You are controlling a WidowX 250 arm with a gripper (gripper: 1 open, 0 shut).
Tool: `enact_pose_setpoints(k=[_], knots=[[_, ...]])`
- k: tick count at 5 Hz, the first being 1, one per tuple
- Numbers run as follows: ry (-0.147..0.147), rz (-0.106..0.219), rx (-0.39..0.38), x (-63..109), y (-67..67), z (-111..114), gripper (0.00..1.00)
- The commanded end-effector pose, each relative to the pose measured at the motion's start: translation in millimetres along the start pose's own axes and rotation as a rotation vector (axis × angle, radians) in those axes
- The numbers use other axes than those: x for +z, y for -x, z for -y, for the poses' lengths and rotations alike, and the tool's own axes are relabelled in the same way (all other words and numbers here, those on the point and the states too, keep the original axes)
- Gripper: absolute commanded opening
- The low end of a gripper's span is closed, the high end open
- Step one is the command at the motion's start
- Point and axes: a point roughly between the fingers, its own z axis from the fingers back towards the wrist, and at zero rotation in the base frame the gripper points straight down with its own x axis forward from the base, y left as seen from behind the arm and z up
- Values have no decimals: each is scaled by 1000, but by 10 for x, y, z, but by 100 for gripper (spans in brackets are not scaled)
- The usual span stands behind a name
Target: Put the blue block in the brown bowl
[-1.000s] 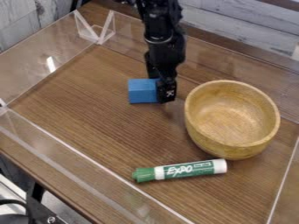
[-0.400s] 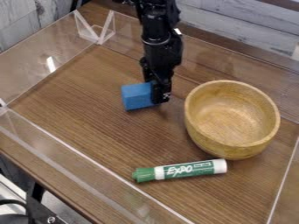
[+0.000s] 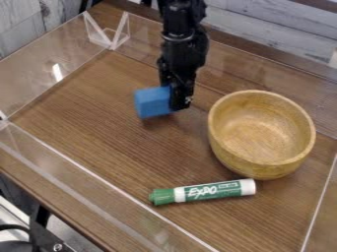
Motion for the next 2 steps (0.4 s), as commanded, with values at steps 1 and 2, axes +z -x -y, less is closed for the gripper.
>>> enact_pose_setpoints(k=[1,2], knots=[[-73,44,9,387,-126,-66,0],[-86,40,25,478,-196,25,0]])
